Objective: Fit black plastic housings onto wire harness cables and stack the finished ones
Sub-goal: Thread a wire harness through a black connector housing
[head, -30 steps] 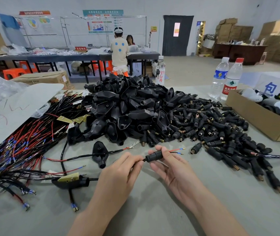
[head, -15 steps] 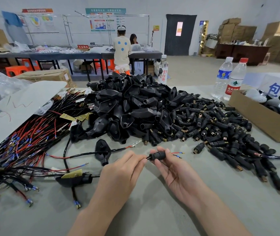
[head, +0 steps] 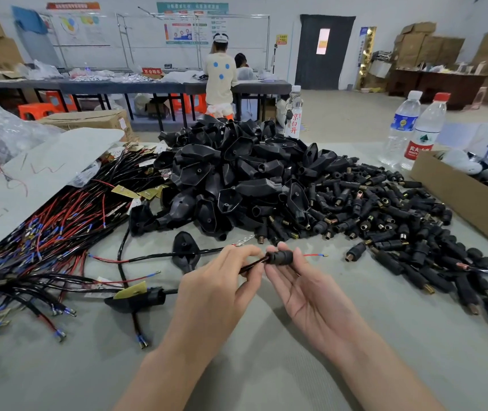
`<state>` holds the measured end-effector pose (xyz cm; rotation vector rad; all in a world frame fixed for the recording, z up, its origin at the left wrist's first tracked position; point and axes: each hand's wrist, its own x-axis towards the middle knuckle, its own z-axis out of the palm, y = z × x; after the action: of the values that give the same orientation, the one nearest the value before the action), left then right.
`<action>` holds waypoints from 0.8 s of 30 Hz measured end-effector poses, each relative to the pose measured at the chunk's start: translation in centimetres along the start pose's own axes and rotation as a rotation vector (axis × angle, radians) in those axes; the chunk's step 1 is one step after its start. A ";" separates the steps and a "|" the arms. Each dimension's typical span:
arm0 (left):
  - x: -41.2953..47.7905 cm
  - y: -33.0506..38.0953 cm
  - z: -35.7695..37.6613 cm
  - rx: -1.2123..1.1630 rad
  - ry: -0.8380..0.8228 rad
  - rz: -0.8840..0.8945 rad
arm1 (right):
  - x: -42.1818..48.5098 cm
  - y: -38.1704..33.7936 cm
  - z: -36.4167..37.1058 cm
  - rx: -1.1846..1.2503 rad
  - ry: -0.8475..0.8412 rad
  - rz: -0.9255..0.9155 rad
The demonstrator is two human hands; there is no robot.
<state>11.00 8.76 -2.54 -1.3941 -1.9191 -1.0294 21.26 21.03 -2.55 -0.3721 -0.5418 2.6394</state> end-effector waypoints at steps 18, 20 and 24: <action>0.0 0.5 -0.3 -0.045 0.007 -0.015 | -0.6 0.4 0.1 0.020 -0.041 0.044; 0.0 0.3 -0.2 -0.033 -0.002 -0.005 | -0.6 0.3 0.0 -0.005 -0.047 0.029; -0.1 0.1 -0.1 -0.020 -0.021 0.005 | -0.4 0.3 -0.4 -0.066 -0.063 -0.026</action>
<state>11.11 8.59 -2.53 -1.4254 -1.9245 -1.0376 21.65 20.74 -2.95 -0.3003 -0.6512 2.6203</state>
